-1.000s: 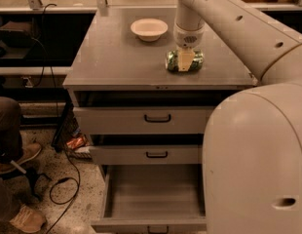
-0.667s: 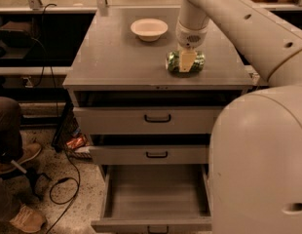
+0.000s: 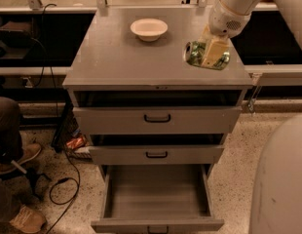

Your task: Place green can into bottom drawer

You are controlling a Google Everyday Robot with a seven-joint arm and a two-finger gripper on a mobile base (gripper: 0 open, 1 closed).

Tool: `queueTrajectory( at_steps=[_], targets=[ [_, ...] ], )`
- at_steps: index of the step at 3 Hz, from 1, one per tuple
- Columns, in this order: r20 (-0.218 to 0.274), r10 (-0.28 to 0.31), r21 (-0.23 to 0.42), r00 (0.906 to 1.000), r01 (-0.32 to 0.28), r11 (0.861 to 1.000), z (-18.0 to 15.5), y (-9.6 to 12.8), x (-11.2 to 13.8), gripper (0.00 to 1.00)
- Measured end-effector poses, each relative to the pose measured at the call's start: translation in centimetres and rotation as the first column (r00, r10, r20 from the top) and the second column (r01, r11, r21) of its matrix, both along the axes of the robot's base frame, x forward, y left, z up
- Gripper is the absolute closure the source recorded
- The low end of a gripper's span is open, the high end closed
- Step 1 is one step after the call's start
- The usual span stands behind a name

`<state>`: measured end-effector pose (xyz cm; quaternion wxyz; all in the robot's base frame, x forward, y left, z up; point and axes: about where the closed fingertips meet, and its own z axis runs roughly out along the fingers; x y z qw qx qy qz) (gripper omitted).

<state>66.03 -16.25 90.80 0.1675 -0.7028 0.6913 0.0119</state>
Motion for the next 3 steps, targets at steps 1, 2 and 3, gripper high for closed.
queueTrajectory(
  at_steps=[1, 2, 3],
  targets=[
    [-0.05, -0.029, 0.049, 0.9983, 0.032, 0.998, 0.6, -1.6, -4.1, 1.0],
    [-0.108, -0.089, 0.12, 0.9901, 0.102, 0.988, -1.1, -0.9, -10.1, 1.0],
    [-0.188, -0.11, 0.158, 0.976, 0.141, 0.977, -5.3, 0.5, -13.8, 1.0]
  ],
)
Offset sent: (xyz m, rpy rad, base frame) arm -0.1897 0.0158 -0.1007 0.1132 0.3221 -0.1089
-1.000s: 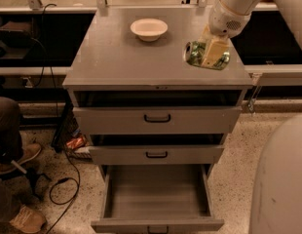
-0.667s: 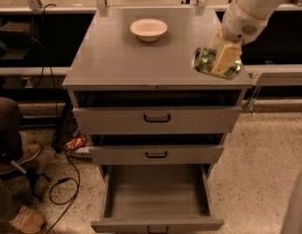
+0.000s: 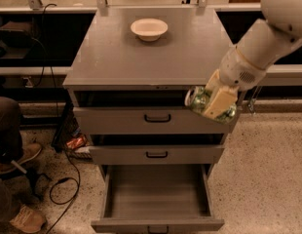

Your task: Place green can into bottom drawer

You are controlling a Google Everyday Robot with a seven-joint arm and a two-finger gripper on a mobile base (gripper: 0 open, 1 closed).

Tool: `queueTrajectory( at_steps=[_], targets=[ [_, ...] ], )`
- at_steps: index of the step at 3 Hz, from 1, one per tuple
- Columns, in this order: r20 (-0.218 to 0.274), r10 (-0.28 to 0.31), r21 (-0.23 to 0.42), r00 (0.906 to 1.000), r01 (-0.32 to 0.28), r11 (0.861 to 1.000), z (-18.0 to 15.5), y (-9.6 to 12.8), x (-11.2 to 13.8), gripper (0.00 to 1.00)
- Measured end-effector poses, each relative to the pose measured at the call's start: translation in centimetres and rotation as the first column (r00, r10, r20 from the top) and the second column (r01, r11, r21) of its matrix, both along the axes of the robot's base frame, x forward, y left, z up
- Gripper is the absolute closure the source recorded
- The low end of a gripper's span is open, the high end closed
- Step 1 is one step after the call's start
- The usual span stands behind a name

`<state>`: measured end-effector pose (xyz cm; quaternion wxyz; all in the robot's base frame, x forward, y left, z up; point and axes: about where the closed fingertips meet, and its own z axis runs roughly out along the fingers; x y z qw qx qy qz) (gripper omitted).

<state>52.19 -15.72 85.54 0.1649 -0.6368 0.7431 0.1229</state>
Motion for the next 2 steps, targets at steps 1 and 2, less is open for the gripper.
queueTrajectory(
  at_steps=[1, 2],
  targets=[
    [-0.04, 0.011, -0.013, 0.9992, -0.011, 1.0, -1.88, 0.15, -0.92, 1.0],
    [-0.05, 0.005, -0.011, 0.9988, -0.006, 1.0, -2.7, 0.16, -1.24, 1.0]
  ],
)
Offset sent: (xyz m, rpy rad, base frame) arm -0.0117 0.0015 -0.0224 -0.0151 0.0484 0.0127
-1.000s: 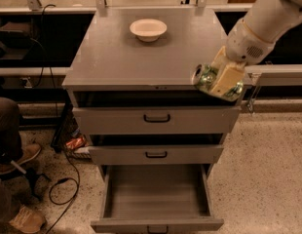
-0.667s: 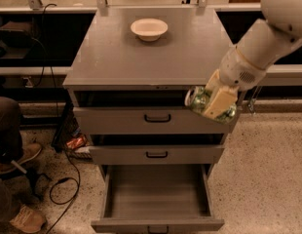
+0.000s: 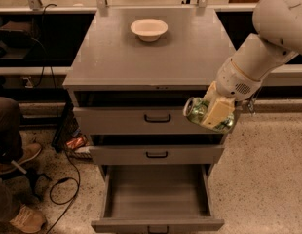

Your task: Place green can into bottom drawer

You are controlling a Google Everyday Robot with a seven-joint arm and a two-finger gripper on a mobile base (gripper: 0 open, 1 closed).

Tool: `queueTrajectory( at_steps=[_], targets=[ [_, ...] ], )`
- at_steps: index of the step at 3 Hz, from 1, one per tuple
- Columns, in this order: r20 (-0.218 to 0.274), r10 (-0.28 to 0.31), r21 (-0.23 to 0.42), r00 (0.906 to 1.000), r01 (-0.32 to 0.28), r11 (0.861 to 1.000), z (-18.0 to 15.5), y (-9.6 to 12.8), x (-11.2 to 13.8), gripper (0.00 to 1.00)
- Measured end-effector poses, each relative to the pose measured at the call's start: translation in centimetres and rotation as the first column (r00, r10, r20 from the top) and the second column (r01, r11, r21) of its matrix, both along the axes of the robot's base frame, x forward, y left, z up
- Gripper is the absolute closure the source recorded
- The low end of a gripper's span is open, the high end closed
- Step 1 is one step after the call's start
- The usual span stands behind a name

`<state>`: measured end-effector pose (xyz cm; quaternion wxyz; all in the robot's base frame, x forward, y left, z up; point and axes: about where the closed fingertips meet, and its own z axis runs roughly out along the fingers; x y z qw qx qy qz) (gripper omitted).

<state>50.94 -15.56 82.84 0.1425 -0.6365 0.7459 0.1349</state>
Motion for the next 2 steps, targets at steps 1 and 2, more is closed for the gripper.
queueTrajectory(
  at_steps=[1, 2],
  targets=[
    [-0.05, -0.058, 0.033, 0.9971, 0.06, 0.998, -5.1, 0.2, -2.4, 1.0],
    [-0.093, -0.125, 0.069, 0.9878, 0.132, 0.989, -11.4, 0.9, -4.9, 1.0]
  ],
)
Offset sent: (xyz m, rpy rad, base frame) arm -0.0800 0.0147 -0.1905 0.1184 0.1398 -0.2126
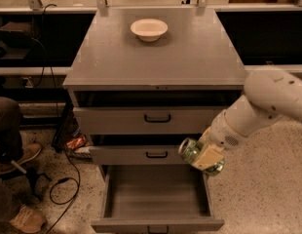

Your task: Place green can into bottom drawer

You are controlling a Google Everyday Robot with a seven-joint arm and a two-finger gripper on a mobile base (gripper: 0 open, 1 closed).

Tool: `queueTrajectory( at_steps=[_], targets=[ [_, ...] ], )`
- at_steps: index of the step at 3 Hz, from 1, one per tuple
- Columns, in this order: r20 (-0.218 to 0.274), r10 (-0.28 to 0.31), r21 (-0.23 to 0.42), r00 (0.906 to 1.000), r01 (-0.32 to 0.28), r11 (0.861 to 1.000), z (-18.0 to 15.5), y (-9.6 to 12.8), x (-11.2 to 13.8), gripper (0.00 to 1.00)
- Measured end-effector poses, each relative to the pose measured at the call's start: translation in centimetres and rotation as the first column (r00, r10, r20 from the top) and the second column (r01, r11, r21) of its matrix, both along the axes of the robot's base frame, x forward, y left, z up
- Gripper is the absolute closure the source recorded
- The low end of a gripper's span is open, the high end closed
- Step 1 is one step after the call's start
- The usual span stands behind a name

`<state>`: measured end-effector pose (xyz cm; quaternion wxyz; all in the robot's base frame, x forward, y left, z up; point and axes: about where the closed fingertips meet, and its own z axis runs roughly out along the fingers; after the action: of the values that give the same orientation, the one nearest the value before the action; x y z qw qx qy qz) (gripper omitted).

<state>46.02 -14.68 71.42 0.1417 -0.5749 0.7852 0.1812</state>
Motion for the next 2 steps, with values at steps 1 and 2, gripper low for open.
queueTrajectory(
  at_steps=[1, 2],
  targets=[
    [-0.037, -0.076, 0.085, 0.9964, 0.079, 0.993, -6.03, 1.33, -2.76, 1.0],
    [0.004, -0.111, 0.094, 0.9938, 0.11, 0.989, -6.69, 1.4, -1.87, 1.0]
  ],
)
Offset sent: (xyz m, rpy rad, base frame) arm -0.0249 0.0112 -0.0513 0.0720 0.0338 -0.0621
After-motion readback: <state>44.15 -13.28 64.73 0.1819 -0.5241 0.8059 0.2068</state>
